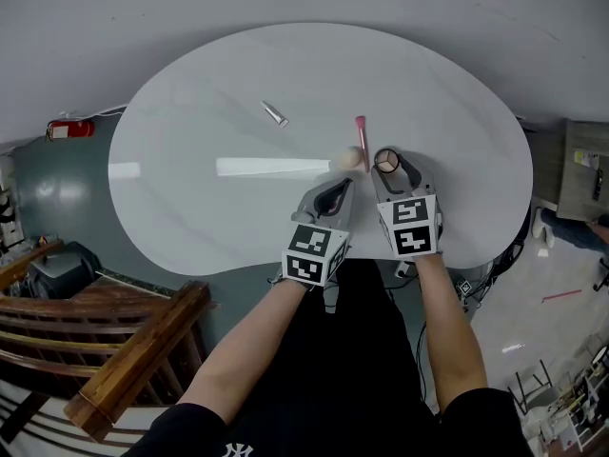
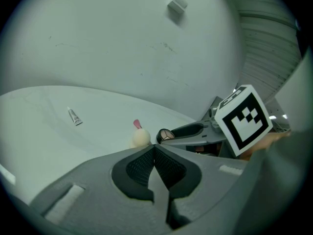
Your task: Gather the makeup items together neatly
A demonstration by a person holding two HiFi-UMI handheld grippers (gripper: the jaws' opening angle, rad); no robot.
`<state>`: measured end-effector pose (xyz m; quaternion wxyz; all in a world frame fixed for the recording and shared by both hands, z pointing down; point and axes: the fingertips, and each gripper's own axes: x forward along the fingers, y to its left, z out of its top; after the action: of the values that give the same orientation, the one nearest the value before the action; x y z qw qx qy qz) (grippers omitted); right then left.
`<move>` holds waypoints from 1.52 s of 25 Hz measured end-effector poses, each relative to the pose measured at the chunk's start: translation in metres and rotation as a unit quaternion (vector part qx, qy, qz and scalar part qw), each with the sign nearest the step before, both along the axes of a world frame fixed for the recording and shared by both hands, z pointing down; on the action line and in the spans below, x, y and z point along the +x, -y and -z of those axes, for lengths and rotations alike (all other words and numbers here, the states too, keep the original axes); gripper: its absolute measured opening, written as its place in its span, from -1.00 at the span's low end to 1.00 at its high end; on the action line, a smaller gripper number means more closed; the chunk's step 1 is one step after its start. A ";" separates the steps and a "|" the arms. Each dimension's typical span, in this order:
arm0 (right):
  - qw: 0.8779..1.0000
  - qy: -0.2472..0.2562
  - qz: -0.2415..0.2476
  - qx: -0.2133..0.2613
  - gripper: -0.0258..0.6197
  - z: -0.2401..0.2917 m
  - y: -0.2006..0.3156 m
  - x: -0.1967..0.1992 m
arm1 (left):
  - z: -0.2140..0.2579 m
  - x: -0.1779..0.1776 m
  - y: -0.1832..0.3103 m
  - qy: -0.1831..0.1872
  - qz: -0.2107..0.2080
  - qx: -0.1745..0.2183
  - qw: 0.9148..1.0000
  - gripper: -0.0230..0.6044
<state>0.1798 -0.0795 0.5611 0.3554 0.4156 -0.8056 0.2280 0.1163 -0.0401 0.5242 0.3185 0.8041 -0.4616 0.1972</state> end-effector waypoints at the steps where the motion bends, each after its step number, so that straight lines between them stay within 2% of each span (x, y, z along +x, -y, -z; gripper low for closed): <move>1: 1.000 -0.002 0.003 -0.001 -0.24 -0.001 0.000 0.000 | 0.000 0.000 0.000 0.000 0.001 0.000 1.000 -0.90; 19: 0.999 -0.019 0.028 -0.016 -0.22 -0.017 -0.001 -0.004 | -0.003 -0.005 0.001 0.005 0.010 -0.004 1.000 -0.90; 32: 1.000 -0.012 -0.003 -0.014 -0.18 -0.001 -0.011 -0.002 | 0.005 -0.011 -0.002 -0.003 0.006 0.004 1.000 -0.90; 34: 1.000 -0.016 -0.015 -0.007 -0.25 0.004 -0.015 -0.002 | 0.008 -0.015 -0.005 -0.003 0.006 0.008 1.000 -0.90; 38: 0.999 -0.023 -0.038 0.010 -0.58 0.018 -0.024 -0.002 | 0.017 -0.022 -0.012 -0.004 0.007 0.016 1.000 -0.90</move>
<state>0.1783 -0.0553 0.5434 0.3605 0.4542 -0.7833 0.2239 0.0940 -0.0285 0.5073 0.3092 0.8066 -0.4688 0.1844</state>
